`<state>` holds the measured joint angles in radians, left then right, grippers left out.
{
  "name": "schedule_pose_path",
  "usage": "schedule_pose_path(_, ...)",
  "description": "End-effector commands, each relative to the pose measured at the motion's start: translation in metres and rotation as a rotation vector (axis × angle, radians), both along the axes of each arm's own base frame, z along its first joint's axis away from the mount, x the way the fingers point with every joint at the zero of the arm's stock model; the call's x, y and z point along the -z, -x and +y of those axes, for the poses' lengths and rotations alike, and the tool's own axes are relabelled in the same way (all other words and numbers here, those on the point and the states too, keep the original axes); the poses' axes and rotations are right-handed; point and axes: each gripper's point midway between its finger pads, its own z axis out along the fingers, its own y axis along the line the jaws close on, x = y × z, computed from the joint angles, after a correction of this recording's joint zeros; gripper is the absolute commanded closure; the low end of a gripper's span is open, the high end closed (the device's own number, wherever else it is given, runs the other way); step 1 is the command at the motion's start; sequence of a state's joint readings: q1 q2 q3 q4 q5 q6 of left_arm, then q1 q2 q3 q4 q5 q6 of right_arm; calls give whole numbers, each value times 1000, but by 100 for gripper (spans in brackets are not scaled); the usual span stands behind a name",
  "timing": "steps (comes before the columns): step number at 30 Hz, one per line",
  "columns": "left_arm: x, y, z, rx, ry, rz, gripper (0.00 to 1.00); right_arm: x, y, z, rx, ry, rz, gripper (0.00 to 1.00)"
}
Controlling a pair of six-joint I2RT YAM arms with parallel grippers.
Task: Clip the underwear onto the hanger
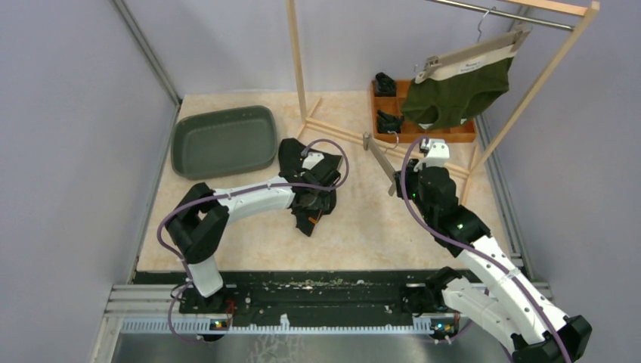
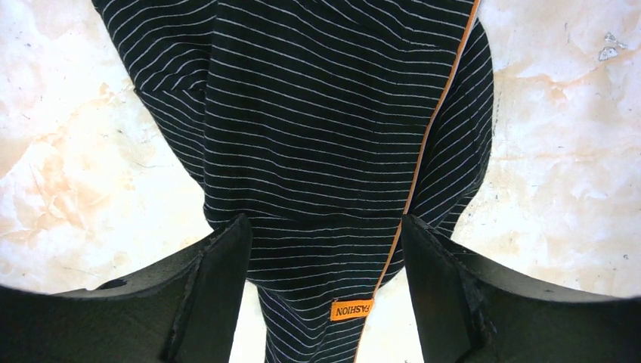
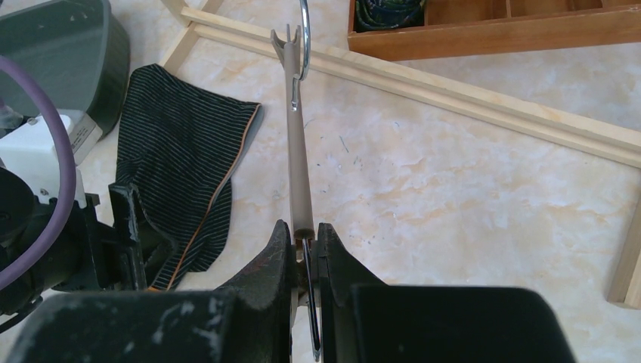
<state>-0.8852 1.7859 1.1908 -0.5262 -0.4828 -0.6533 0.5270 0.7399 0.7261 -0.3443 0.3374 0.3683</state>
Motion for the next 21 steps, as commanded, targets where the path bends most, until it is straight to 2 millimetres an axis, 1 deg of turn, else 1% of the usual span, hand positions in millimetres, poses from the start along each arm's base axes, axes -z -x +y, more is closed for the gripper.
schedule_pose_path(1, -1, 3, 1, 35, -3, 33, 23, -19, -6, 0, 13, -41, -68, 100)
schedule_pose_path(6, 15, 9, 2, 46, -15, 82, 23, -17, -6, -1, 16, -41, -65, 100)
schedule_pose_path(9, 26, 14, -2, 64, 0, 118, 25, -16, -6, -1, 17, -40, -62, 100)
schedule_pose_path(13, 43, 21, -4, 80, 4, 166, 37, -15, -6, -1, 18, -42, -62, 100)
schedule_pose_path(16, 49, 22, -6, 84, 9, 182, 46, -15, -5, -1, 19, -42, -61, 100)
schedule_pose_path(18, 46, 22, -8, 87, 19, 177, 55, -14, -5, -1, 19, -41, -60, 100)
schedule_pose_path(21, 33, 16, -11, 86, 36, 146, 66, -14, -5, -1, 19, -42, -58, 100)
